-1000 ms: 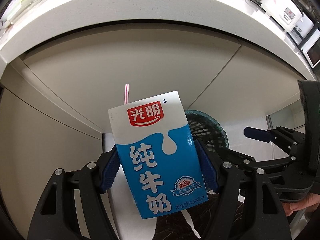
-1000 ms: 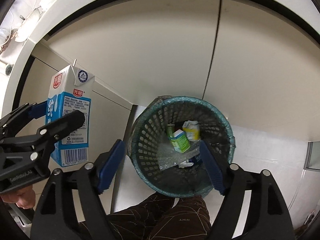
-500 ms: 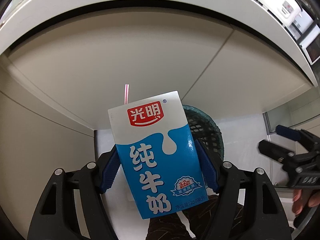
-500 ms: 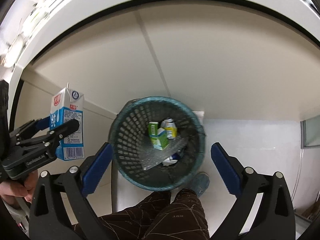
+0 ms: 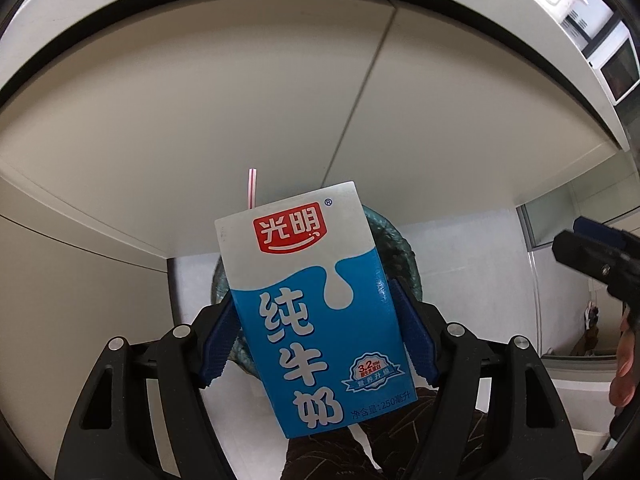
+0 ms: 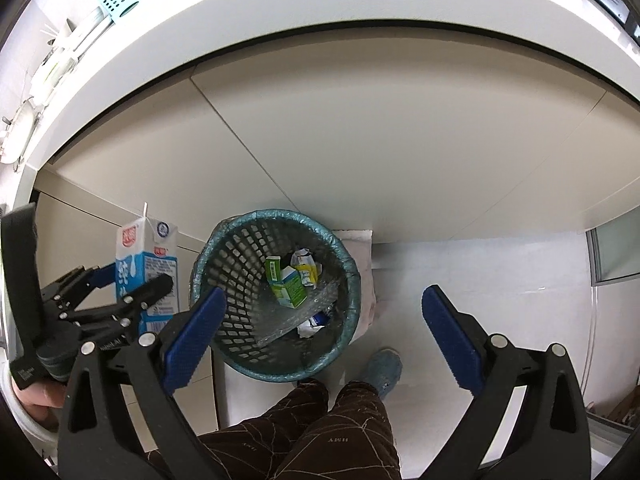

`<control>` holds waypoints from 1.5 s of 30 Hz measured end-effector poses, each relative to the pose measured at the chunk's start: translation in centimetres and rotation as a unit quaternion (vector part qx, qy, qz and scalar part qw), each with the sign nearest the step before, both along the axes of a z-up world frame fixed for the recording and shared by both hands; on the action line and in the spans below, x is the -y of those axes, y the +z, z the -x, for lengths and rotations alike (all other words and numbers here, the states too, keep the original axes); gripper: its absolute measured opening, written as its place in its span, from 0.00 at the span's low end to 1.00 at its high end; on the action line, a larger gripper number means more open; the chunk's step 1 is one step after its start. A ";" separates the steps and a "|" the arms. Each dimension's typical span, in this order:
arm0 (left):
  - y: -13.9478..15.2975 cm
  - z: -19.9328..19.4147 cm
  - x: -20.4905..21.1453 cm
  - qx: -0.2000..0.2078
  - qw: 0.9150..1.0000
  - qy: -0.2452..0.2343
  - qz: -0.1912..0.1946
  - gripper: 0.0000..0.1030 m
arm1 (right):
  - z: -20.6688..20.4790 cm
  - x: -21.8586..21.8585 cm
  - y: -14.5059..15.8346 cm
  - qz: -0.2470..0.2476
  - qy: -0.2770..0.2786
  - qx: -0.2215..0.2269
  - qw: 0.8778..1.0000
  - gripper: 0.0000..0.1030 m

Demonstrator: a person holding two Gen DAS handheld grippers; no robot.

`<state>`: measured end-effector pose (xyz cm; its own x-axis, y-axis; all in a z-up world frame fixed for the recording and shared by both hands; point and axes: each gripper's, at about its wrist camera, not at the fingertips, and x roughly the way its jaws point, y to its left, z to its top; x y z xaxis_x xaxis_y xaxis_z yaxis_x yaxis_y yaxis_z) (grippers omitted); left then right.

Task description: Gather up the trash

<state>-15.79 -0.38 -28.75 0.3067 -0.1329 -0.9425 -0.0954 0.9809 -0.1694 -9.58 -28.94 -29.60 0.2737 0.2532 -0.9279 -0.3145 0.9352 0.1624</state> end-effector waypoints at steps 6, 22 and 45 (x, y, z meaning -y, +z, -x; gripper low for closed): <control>0.0 -1.1 -1.8 -0.002 1.000 -0.001 0.012 0.71 | -0.4 -0.1 0.3 0.003 0.015 0.007 1.000 0.92; 3.8 -2.3 -6.2 0.013 0.998 0.038 0.049 0.94 | -1.3 -0.4 2.0 0.007 0.025 0.019 0.999 0.92; 30.9 3.2 -10.7 0.120 0.989 0.089 -0.001 0.94 | 3.9 -4.9 25.1 -0.002 0.028 0.147 0.989 0.92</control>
